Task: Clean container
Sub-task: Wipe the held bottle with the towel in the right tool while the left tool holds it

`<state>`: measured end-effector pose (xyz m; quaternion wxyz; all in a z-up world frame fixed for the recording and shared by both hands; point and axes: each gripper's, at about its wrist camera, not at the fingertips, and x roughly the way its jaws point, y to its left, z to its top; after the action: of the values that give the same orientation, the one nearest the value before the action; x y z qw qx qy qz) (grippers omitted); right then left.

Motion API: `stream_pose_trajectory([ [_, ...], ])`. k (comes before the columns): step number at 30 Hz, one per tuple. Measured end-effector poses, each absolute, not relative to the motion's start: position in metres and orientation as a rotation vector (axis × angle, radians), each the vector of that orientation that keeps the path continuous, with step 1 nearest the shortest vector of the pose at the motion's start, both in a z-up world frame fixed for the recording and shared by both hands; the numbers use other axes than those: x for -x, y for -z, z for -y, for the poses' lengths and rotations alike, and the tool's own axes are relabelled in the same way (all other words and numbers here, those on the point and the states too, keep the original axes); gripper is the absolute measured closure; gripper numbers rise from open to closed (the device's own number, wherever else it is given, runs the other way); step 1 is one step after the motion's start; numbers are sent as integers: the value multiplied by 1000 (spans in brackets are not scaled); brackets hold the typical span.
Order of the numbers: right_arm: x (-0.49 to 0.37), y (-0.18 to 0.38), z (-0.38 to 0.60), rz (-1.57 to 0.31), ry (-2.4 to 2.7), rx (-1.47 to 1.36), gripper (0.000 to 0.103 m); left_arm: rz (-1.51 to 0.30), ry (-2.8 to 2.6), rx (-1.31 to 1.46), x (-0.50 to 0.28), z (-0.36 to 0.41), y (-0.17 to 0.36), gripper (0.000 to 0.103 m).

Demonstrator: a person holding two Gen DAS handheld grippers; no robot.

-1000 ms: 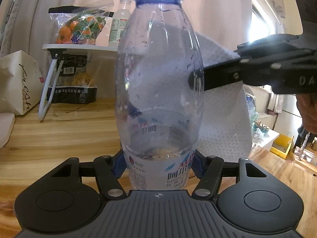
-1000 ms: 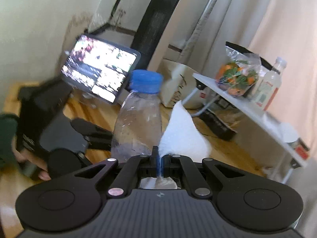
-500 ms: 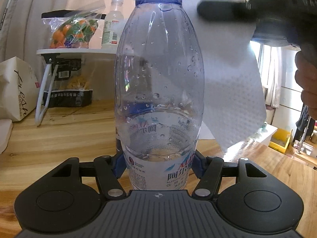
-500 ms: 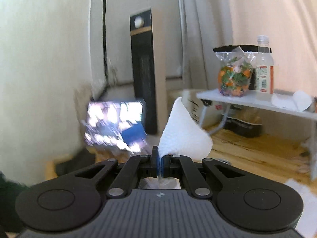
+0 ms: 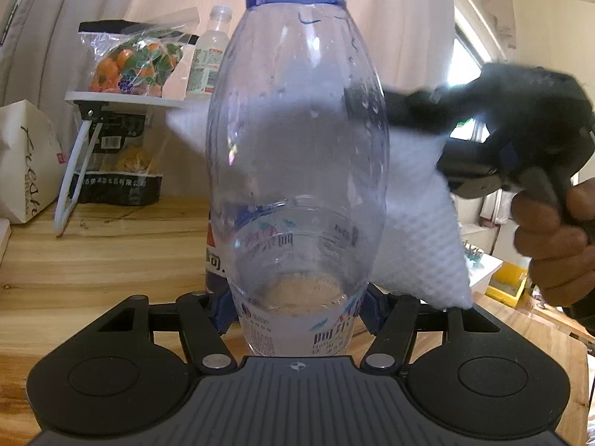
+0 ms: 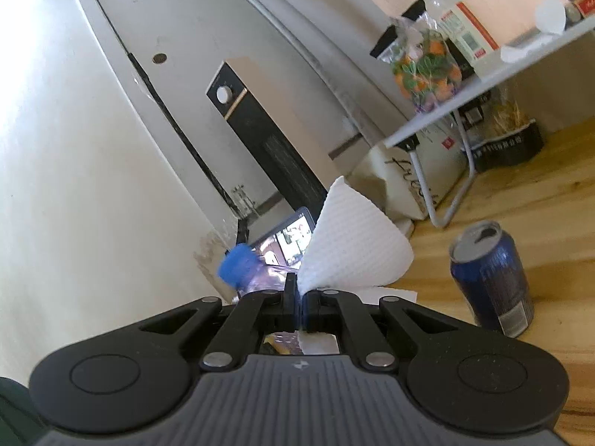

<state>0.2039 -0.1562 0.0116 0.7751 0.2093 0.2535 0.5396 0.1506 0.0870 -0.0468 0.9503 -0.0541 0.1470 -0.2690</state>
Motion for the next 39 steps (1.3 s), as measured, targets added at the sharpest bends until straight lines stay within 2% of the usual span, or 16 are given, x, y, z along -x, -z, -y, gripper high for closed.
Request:
stream_pose_trajectory([
  [8, -203, 0, 156, -590, -1127, -374, 98, -298, 545, 108, -149, -87, 47, 38],
  [25, -203, 32, 177, -673, -1078, -382, 98, -322, 541, 124, -149, -88, 49, 38],
  [39, -160, -10, 144, -583, -1253, -327, 98, -320, 565, 111, -144, -86, 49, 38],
])
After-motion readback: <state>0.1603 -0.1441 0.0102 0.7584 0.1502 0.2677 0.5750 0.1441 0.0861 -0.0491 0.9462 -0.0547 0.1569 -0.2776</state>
